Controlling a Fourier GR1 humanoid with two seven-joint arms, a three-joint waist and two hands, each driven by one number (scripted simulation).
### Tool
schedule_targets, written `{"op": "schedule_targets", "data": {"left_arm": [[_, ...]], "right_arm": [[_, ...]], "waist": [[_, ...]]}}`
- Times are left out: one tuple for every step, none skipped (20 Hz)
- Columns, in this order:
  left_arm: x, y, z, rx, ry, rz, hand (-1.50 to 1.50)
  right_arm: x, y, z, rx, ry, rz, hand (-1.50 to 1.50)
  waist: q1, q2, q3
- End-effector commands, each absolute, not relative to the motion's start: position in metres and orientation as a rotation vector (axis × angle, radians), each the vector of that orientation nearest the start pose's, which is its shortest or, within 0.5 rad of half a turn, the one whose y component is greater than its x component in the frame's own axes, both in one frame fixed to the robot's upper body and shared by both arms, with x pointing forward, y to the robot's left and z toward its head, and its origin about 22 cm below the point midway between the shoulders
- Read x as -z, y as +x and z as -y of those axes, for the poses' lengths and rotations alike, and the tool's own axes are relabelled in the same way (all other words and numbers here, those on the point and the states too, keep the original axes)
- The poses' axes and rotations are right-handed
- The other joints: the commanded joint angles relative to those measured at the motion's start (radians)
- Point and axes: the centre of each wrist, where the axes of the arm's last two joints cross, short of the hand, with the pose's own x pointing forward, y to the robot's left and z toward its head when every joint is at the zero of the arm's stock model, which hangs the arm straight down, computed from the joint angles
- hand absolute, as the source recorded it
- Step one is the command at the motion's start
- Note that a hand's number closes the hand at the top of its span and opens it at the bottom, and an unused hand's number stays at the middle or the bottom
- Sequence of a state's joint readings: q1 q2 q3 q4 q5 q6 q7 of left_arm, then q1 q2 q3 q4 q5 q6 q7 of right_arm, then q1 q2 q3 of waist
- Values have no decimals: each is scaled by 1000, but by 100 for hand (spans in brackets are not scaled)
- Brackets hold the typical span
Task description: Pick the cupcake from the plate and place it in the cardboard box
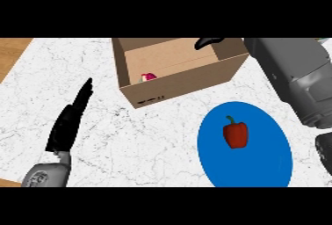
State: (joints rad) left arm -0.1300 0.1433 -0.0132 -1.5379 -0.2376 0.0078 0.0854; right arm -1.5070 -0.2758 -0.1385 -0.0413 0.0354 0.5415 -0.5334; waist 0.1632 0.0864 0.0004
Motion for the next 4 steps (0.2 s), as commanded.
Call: {"op": "schedule_targets", "data": {"left_arm": [[-31, 273, -242, 332, 274, 1576, 0], [-33, 275, -236, 329, 259, 1583, 0], [-35, 277, -234, 334, 252, 1591, 0], [-39, 279, -240, 329, 270, 1604, 0]], "right_arm": [[-229, 489, 194, -653, 496, 1878, -150], [-233, 489, 205, -651, 516, 1892, -150], [-235, 489, 207, -673, 505, 1873, -150], [-228, 489, 213, -677, 505, 1868, -150]], "waist": [[31, 15, 1], [22, 20, 2], [25, 19, 2], [27, 20, 3]]}}
